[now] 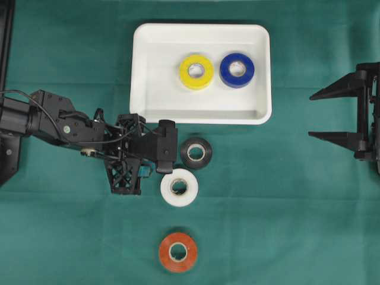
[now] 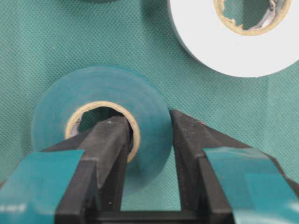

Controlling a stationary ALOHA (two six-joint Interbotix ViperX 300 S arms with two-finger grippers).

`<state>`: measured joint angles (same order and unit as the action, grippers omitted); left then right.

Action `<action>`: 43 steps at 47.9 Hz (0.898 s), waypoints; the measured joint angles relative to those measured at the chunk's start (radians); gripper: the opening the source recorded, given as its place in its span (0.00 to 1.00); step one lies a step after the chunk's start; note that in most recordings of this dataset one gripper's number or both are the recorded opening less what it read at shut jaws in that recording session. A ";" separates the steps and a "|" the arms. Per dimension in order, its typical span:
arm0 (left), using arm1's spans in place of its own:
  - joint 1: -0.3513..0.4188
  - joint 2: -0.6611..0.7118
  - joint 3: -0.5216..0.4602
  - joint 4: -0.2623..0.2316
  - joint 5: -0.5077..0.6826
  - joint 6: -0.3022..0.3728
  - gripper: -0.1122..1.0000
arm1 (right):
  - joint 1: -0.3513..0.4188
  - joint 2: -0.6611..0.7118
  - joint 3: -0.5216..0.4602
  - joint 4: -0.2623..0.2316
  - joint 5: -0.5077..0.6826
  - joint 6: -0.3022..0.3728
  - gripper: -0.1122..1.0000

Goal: Pick up the tape from a random location and place it into the white case.
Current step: 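Lower the left gripper over the teal tape roll, then close the left gripper on the teal tape roll's rim and lift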

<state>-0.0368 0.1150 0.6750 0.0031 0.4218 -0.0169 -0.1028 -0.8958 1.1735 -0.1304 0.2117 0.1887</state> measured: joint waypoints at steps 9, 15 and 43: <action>0.002 -0.003 0.000 0.000 0.000 0.000 0.32 | -0.002 0.002 0.000 0.000 0.000 0.000 0.85; 0.002 -0.008 -0.002 0.000 0.005 0.000 0.31 | 0.000 0.003 0.000 0.000 0.002 0.000 0.85; -0.009 -0.189 -0.046 0.000 0.155 -0.003 0.31 | 0.000 0.003 0.000 0.000 0.002 0.000 0.85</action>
<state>-0.0460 -0.0736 0.6289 0.0031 0.5768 -0.0199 -0.1028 -0.8928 1.1735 -0.1304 0.2132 0.1887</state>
